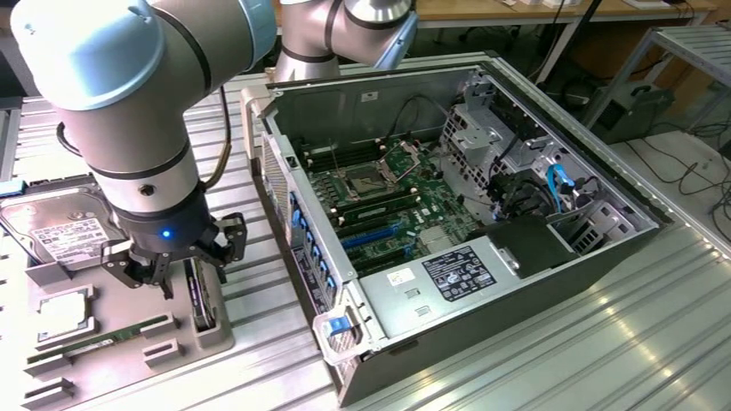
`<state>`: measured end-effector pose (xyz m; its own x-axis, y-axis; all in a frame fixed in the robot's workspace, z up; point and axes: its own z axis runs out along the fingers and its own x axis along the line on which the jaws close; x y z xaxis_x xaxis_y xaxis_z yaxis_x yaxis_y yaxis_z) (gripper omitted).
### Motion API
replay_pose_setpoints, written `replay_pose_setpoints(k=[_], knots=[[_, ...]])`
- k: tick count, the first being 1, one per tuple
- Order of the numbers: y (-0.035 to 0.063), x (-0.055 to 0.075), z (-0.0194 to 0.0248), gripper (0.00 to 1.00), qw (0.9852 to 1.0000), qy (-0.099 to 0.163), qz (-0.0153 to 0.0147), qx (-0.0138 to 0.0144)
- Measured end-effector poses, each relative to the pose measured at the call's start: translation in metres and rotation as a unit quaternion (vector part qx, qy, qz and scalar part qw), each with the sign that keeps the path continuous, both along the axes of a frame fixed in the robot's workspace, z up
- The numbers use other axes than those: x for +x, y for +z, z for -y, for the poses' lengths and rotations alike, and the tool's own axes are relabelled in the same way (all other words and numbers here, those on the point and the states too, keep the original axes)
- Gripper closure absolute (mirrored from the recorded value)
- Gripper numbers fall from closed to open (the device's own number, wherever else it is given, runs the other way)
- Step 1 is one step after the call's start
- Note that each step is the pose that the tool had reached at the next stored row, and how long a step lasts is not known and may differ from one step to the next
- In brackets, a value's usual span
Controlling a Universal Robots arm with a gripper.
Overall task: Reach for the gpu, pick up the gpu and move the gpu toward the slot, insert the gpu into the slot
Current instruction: 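Pick up the gpu and move the gpu toward the slot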
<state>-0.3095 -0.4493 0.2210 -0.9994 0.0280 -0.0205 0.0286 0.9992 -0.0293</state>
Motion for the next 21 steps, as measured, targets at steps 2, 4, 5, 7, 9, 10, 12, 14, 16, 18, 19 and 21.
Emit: replay_pose_setpoints(k=[2,4,5,7,9,10,12,14,16,18,19,21], knots=[[0.0000,0.0000,0.0000,0.34,1.0000,0.000,0.0000,0.0000],[-0.0001,0.0000,0.0000,0.34,1.0000,0.000,0.0000,0.0000],[-0.0001,0.0000,0.0000,0.34,1.0000,0.000,0.0001,0.0000],[-0.0001,0.0000,0.0000,0.34,1.0000,0.000,0.0001,0.0000],[-0.0001,0.0000,0.0000,0.34,1.0000,0.000,0.0000,0.0000],[-0.0001,0.0000,0.0000,0.34,1.0000,0.000,0.0001,0.0000],[-0.0001,0.0000,0.0000,0.34,1.0000,0.000,0.0001,0.0000],[-0.0001,0.0000,0.0000,0.35,1.0000,0.000,0.0001,0.0000],[-0.0002,0.0001,-0.0008,0.42,1.0000,0.000,0.0002,0.0000],[-0.0001,0.0000,-0.0014,0.42,1.0000,0.000,0.0001,0.0000],[0.0003,0.0000,-0.0015,0.42,1.0000,0.000,0.0001,-0.0001],[0.0009,0.0000,-0.0020,0.42,1.0000,0.000,0.0000,-0.0002]])
